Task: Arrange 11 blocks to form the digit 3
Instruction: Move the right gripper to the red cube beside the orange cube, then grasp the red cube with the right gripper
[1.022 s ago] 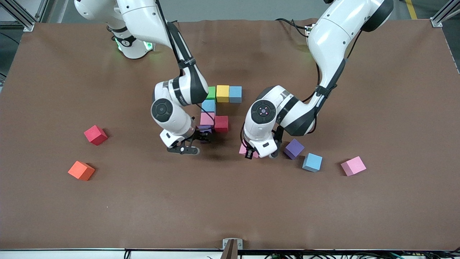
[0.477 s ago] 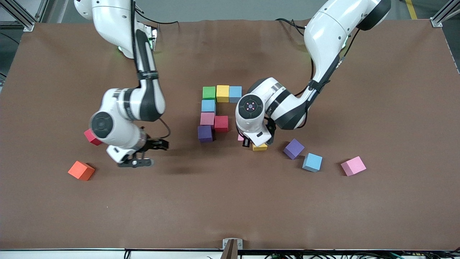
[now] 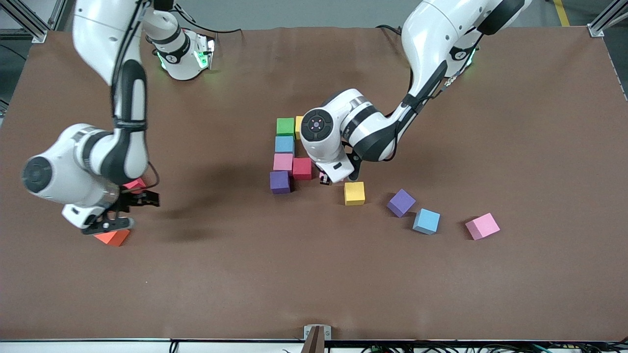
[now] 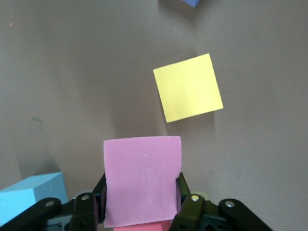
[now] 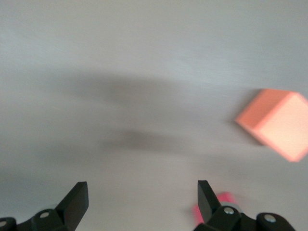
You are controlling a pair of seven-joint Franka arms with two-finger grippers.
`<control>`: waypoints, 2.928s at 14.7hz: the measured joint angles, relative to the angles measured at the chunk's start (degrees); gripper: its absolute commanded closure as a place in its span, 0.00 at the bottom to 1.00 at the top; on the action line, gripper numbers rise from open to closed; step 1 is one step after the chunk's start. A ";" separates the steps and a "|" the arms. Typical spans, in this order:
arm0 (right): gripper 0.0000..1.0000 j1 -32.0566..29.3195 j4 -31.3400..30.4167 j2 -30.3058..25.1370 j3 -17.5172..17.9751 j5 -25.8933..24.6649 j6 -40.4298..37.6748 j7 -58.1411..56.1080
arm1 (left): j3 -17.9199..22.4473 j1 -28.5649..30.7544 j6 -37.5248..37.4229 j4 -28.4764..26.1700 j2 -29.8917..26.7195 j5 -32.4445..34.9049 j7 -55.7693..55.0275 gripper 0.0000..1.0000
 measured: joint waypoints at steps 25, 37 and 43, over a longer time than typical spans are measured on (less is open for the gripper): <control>0.01 -5.72 -15.16 -0.95 0.58 3.12 5.56 -40.78 | 7.43 -9.53 2.39 0.84 4.08 1.87 -7.91 0.88; 0.11 -5.36 -17.66 -0.85 2.72 5.17 10.54 -40.14 | 7.51 -9.59 4.85 2.32 5.95 1.87 -12.94 0.88; 0.40 -5.36 -17.79 0.18 3.12 5.90 12.03 -39.95 | 7.52 -9.74 5.64 2.52 6.68 1.88 -12.94 0.88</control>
